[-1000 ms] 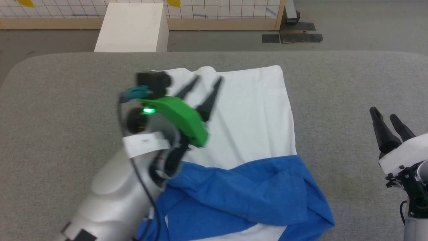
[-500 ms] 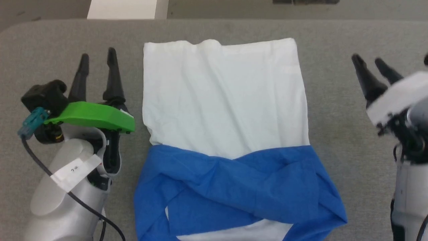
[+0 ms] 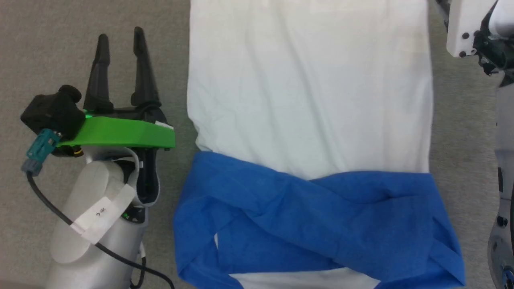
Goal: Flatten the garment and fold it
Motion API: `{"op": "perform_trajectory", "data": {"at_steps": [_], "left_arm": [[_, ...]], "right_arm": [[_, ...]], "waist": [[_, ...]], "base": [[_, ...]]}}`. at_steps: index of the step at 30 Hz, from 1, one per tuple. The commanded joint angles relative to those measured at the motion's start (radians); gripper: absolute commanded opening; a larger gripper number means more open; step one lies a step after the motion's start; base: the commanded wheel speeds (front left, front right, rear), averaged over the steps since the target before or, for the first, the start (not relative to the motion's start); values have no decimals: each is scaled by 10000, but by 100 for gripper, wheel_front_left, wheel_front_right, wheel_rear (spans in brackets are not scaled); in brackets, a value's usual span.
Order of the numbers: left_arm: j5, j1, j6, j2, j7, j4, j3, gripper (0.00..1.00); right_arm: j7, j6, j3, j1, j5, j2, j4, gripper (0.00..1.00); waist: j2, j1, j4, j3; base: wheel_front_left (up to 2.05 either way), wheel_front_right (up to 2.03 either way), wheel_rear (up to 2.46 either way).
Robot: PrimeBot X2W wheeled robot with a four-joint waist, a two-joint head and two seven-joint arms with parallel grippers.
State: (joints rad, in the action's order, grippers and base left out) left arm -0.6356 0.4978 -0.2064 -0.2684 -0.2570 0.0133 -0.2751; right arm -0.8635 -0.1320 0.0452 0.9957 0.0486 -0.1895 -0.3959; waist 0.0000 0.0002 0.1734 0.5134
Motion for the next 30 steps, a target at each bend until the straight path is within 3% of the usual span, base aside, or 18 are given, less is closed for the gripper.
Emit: {"op": "perform_trajectory", "data": {"at_steps": [1, 13, 14, 15, 16, 20, 24, 30], "left_arm": [[169, -107, 95, 145, -46, 21, 26, 100], [610, -286, 630, 871, -47, -308, 291, 100], [672, -300, 728, 928, -47, -421, 375, 100], [685, -304, 763, 940, -47, -457, 403, 100], [692, -302, 792, 934, -47, -498, 409, 100], [651, -83, 935, 793, 100, -635, 404, 100], [495, 697, 1159, 393, 972, -607, 379, 100], [234, 2925, 1448, -662, 4113, -1108, 63, 100]], "right_arm": [[-81, 13, -98, 271, -150, -17, -237, 100], [-689, 13, -673, 852, -1252, -227, -1611, 100], [-1143, 13, -723, 816, -1091, -264, -1830, 47], [-1210, 13, -727, 827, -1004, -257, -1830, 11], [-1242, 13, -745, 835, -939, -261, -1822, 0], [-1046, 13, -663, 955, -665, -242, -1661, 0], [-537, 13, -670, 1135, -416, -89, -1469, 0], [210, 13, -1221, 1424, 144, 187, -1211, 0]], "waist": [[0, -2, 835, 838], [0, -2, 1242, 1248], [0, -2, 1203, 1212], [0, -2, 1171, 1187], [0, -2, 1137, 1159], [0, -2, 904, 1006], [0, -2, 532, 854], [0, -2, -120, 831]], "base": [[0, 0, 0], [0, 0, 0], [0, 0, 0], [0, 0, 0], [0, 0, 0], [0, 0, 0], [0, 0, 0], [0, 0, 0]]}}
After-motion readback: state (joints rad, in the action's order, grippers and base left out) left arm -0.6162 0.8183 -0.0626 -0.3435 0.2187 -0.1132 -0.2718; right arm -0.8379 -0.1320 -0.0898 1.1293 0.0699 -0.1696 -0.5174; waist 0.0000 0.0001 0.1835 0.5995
